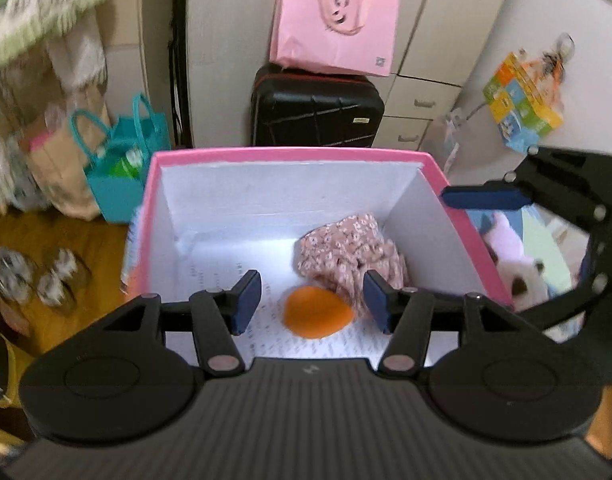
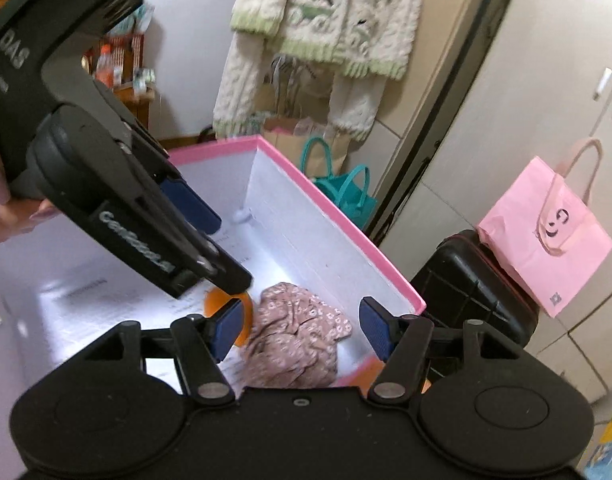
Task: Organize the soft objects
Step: 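Open both tools to drop the sponge and scrunchie into the box, then move the left tool to the blue-and-white wet-wipes pack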
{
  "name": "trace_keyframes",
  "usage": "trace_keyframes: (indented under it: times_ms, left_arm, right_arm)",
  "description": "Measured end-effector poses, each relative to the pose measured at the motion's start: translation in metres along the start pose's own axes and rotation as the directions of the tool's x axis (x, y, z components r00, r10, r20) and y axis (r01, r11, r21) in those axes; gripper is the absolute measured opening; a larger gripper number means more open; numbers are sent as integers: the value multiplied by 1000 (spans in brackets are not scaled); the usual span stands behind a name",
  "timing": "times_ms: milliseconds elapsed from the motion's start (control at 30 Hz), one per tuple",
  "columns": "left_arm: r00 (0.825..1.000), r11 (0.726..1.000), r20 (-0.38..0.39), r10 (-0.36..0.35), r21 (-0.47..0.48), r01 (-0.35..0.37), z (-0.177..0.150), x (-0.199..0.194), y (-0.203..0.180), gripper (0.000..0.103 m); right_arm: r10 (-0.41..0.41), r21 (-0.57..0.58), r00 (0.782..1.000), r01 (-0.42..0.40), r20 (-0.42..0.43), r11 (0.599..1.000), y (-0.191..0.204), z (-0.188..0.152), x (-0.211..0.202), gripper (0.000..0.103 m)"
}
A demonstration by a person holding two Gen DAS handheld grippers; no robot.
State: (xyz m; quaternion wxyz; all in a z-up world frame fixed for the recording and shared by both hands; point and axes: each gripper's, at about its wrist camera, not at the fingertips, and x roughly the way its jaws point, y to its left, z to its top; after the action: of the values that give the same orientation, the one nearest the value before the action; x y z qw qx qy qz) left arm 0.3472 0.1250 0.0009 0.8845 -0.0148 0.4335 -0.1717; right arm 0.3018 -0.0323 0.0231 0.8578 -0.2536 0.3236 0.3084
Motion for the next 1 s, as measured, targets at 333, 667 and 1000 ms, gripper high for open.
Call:
trace_keyframes:
  times_ms: [333,667,1000]
  left_arm:
    - [998,996,56,1,88,-6,-24,-71,-18,62]
    - [995,988,72,-74,142,63,-60,-129,-55,65]
    - [986,953,69,-154,275,129,-101,-162,-112,65]
  right_arm:
    - [46,165,994,-61,97,984,11,-31,-73,69]
    - [87,221,985,-119,148,968,37,-52,-141,74]
    - [53,248,982,-98,178,964,53,-98,-200,77]
